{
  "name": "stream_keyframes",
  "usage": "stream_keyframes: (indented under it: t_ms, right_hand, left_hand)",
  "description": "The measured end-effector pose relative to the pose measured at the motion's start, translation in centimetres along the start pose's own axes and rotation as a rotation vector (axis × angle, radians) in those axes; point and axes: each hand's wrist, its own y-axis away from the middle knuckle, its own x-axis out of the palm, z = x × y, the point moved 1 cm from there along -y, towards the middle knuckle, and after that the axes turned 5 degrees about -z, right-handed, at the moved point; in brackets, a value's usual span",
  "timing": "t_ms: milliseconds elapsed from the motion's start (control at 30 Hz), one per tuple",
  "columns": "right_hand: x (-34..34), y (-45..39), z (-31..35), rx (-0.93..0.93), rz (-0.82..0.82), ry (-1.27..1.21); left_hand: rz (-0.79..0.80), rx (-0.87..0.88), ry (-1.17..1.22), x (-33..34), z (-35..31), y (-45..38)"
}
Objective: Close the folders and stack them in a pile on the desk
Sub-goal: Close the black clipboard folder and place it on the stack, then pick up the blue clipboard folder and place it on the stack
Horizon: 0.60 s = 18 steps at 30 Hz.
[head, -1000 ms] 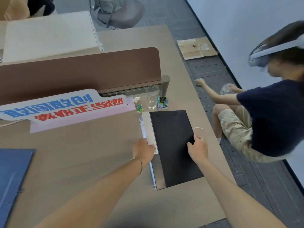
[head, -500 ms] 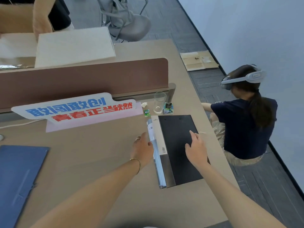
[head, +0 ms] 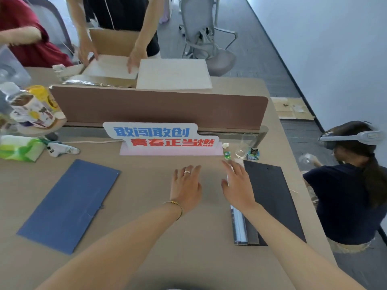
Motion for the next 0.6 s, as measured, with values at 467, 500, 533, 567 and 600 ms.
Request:
stream_keyframes:
  t_ms: [467,500,533,567,600]
  right_hand:
    - [9.0,-3.2,20.1,-0.307,0.245,-0.044]
    - [9.8,-3.2,21.4,-0.326,0.266,-0.043]
    - [10.6,-3.2,22.8,-0.345,0.288,-0.046]
    - [11.4,-3.2,24.1,-0.357,0.311,-0.055]
    - [12.0,-3.2,25.3,-0.363,0.332,-0.065]
  left_hand:
    - [-0.121,-0.366,-0.041,-6.9,19.5,7.2]
    - [-0.134,-0.39,-0.04,-7.2,21.0,7.9]
    - [-0.142,-0.419,-0.042,-7.3,22.6,8.7]
    - [-0.142,-0.449,-0.045,-7.4,24.2,9.4]
    - [-0.135,-0.482,-0.047,-7.4,25.7,10.0]
